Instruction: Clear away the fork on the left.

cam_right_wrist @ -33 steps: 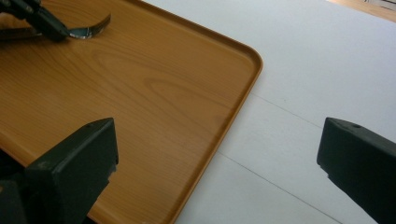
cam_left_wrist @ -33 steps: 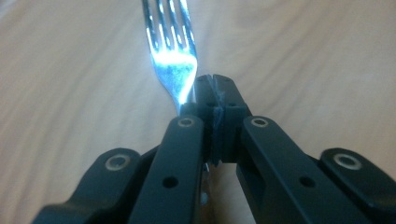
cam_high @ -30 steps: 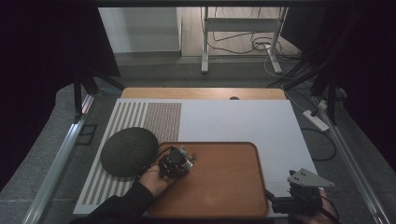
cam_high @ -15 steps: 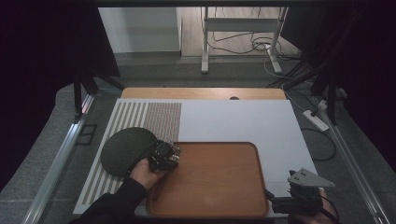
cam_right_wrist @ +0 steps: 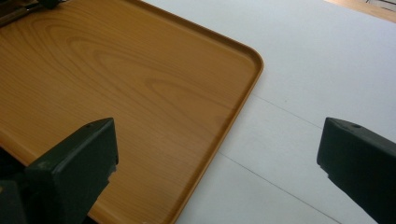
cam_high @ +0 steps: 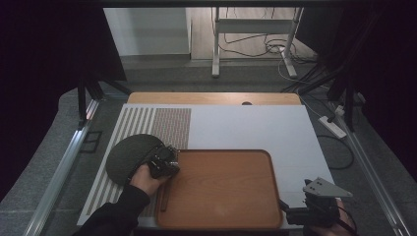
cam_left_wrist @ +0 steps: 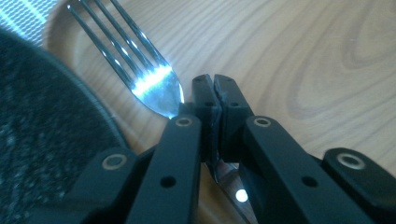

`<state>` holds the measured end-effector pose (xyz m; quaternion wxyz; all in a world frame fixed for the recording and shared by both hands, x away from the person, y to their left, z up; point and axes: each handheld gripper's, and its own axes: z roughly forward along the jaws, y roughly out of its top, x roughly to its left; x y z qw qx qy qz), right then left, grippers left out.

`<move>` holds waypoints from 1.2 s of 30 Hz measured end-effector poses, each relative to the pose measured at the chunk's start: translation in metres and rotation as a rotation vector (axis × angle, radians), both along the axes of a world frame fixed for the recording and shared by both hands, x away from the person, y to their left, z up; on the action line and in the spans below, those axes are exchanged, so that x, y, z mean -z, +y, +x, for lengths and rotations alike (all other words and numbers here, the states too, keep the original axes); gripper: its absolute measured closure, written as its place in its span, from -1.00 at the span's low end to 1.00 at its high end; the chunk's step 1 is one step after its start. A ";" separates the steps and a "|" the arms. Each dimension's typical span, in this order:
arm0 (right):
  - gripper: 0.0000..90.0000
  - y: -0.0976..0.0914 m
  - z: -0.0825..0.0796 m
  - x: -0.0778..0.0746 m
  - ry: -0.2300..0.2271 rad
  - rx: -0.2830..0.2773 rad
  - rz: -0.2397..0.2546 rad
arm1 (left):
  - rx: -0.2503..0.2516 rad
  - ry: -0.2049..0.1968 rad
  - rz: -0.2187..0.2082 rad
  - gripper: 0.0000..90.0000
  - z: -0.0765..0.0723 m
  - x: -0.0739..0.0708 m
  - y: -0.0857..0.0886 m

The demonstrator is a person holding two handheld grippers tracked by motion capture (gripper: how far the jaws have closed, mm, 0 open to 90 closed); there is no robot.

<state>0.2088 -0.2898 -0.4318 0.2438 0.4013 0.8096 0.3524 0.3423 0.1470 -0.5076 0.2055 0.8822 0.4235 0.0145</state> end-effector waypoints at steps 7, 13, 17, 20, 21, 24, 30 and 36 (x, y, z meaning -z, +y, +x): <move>-1.00 0.000 0.000 0.000 0.000 0.000 0.002 | 0.013 -0.034 -0.079 0.60 -0.003 -0.010 0.000; -1.00 0.000 0.000 0.000 -0.001 0.000 0.002 | 0.040 -0.093 -0.091 0.19 -0.008 -0.020 0.000; -1.00 0.000 0.000 0.000 -0.003 -0.002 0.001 | 0.045 -0.140 -0.116 -0.15 -0.013 -0.024 0.005; -1.00 0.000 0.000 0.000 -0.002 -0.003 0.000 | 0.038 -0.139 -0.160 -0.43 -0.015 -0.027 0.011; -1.00 0.000 0.000 0.000 -0.003 -0.003 0.000 | 0.046 -0.135 -0.166 -0.50 -0.015 -0.027 0.012; -1.00 0.000 0.000 0.000 -0.003 -0.004 0.000 | 0.067 -0.152 -0.154 -0.74 -0.019 -0.027 0.015; -1.00 0.000 -0.001 0.000 -0.004 -0.004 0.000 | 0.057 -0.172 -0.196 -0.93 -0.022 -0.027 0.018; -1.00 0.000 -0.001 0.000 -0.004 -0.004 0.000 | 0.048 -0.189 -0.221 -1.00 -0.022 -0.027 0.024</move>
